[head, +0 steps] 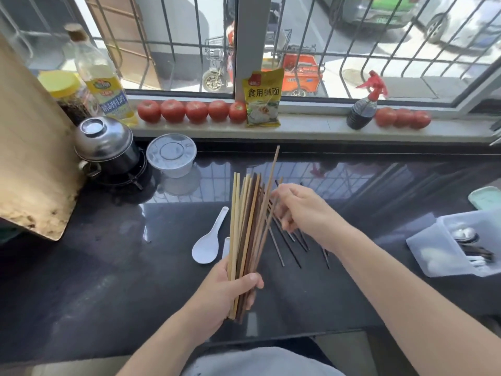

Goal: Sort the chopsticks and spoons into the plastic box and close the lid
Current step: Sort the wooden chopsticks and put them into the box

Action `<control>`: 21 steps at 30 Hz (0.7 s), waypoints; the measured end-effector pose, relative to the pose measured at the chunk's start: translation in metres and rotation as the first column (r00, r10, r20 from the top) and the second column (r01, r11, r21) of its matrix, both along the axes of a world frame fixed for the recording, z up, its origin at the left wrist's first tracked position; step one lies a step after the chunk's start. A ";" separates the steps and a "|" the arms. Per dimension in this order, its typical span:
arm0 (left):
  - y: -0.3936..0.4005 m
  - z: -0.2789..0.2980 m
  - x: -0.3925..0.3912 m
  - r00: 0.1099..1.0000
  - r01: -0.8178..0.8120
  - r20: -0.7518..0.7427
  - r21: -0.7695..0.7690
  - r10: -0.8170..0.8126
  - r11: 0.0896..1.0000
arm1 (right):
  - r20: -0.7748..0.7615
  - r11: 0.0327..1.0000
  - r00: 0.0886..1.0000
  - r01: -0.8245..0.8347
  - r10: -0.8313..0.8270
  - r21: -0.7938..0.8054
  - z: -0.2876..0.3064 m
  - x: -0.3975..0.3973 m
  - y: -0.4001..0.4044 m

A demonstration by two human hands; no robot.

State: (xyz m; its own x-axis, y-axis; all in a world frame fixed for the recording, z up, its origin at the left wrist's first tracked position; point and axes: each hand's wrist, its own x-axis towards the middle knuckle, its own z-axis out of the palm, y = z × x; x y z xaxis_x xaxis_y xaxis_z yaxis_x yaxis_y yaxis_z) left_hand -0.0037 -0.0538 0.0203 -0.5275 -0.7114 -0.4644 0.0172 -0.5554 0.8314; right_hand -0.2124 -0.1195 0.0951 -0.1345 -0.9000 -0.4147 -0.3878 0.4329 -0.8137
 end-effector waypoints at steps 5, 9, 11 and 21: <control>0.011 -0.005 0.000 0.984 0.169 0.080 -0.115 -0.160 0.979 | 0.164 0.980 0.982 0.123 -0.097 -0.158 0.033 -0.035 -0.047; 0.020 -0.003 -0.001 0.986 0.158 0.058 -0.051 -0.155 0.986 | -0.027 0.877 0.886 -0.454 0.463 0.159 0.028 -0.006 -0.020; 0.025 -0.005 0.000 0.992 0.123 0.040 -0.011 -0.123 0.992 | 0.006 0.824 0.844 -0.526 0.537 0.211 0.009 0.007 -0.012; 0.047 -0.016 0.017 0.960 0.255 0.124 -0.021 -0.251 0.967 | 0.096 0.926 0.934 -0.354 0.343 0.134 -0.036 0.033 -0.004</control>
